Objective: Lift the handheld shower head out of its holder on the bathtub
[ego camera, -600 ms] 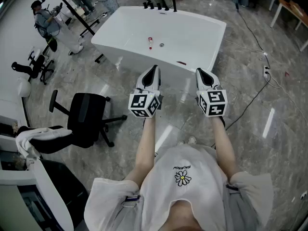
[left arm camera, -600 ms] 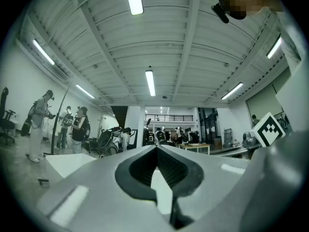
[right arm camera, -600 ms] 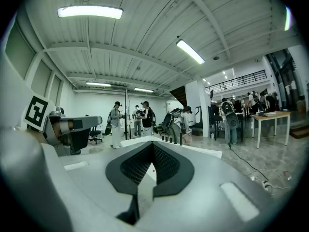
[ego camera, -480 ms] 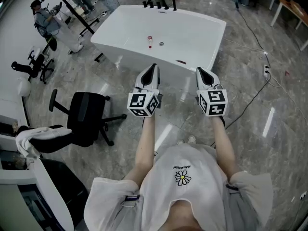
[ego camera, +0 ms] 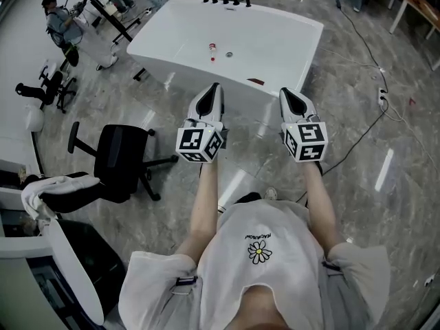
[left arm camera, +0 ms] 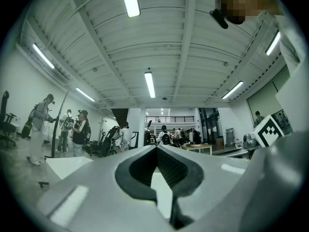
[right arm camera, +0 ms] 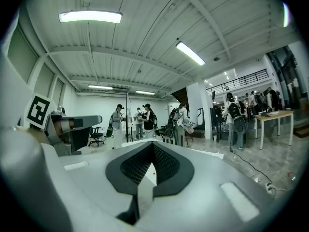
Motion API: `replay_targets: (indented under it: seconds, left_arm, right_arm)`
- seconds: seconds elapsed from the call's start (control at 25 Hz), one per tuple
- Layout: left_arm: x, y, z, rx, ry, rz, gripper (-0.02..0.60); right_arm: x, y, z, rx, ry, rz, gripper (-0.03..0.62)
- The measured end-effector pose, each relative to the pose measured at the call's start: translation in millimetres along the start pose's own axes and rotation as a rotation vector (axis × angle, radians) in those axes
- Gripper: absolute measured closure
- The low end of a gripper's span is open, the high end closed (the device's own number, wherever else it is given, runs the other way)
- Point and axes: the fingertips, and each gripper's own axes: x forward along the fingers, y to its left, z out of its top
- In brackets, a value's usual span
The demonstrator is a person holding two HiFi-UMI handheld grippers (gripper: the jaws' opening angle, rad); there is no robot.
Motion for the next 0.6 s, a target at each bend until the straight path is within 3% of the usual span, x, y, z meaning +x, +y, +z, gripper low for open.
replay_targets:
  seconds: [0.28,0.6]
  left_arm:
    - [0,2,-11,0.001,0.021,0.027,0.581]
    - [33,38,-26,-0.040,0.018,0.035,0.581]
  right_arm:
    - [4,-2,-2,0.017,-0.011,0.035,0.576]
    - [50,-14,-1,0.027,-0.006,0.023,0.574]
